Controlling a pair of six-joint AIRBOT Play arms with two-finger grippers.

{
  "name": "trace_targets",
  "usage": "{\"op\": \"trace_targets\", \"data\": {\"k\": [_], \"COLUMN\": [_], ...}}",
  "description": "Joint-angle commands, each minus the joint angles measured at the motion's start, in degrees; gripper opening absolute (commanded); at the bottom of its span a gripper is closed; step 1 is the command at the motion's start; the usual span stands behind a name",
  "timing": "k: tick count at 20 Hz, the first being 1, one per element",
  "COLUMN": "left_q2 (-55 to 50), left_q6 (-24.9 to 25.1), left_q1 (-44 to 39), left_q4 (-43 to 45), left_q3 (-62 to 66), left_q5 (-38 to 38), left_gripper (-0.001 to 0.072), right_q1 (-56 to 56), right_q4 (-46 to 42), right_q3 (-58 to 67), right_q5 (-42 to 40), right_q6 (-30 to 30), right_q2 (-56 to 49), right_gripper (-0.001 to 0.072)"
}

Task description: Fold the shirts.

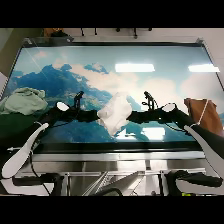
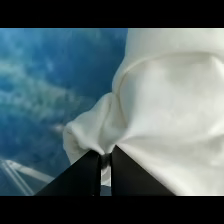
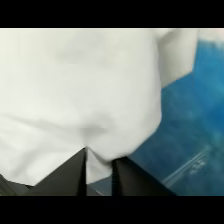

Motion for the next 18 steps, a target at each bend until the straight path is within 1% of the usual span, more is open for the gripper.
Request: {"op": "trace_targets", "data": {"k": [1, 3, 5, 7, 9, 11, 13, 15, 17, 18], "left_q2": [-4.6, -4.3, -0.7, 5.6, 13.0, 20.0, 25.8, 30.5, 34.2, 35.6], "left_q6": [2.0, 2.0, 2.0, 1.5, -0.5, -3.1, -4.9, -6.0, -6.4, -7.7], "left_q1": [0.1, 0.5, 1.5, 3.3, 5.4, 7.2, 7.6, 7.1, 5.8, 4.8], "left_q4": [-2.3, -2.2, -2.2, -2.2, -1.7, -1.8, -1.8, -1.8, -0.6, 2.1], "left_q3": [6.1, 9.1, 11.9, 15.6, 21.3, 28.5, 35.6, 41.2, 44.6, 45.5], "left_q5": [-3.5, -6.5, -9.3, -11.5, -15.1, -18.7, -20.5, -21.4, -21.5, -21.6], "left_gripper": [0.0027, 0.0026, 0.0024, 0.0022, 0.0022, 0.0022, 0.0022, 0.0022, 0.0023, 0.0022], "right_q1": [0.0, -0.8, -2.8, -6.2, -10.3, -14.0, -15.7, -15.1, -15.0, -15.0], "right_q4": [8.1, 8.1, 8.2, 8.2, 8.2, 8.2, 8.2, 8.2, 8.1, 8.1], "right_q3": [0.3, 1.7, 5.4, 12.7, 22.4, 33.1, 42.7, 49.3, 51.9, 52.0], "right_q5": [-1.6, -1.4, 2.3, 8.2, 12.7, 15.8, 18.5, 20.7, 21.6, 22.1], "right_q6": [-6.5, -7.2, -7.1, -6.9, -5.3, -5.0, -5.0, -5.0, -5.0, -5.0], "right_q2": [-2.1, -1.3, 1.1, 5.0, 9.4, 13.0, 15.6, 18.0, 20.2, 21.3], "right_gripper": [0.0022, 0.0021, 0.0020, 0.0020, 0.0020, 0.0020, 0.0020, 0.0020, 0.0020, 0.0021]}}
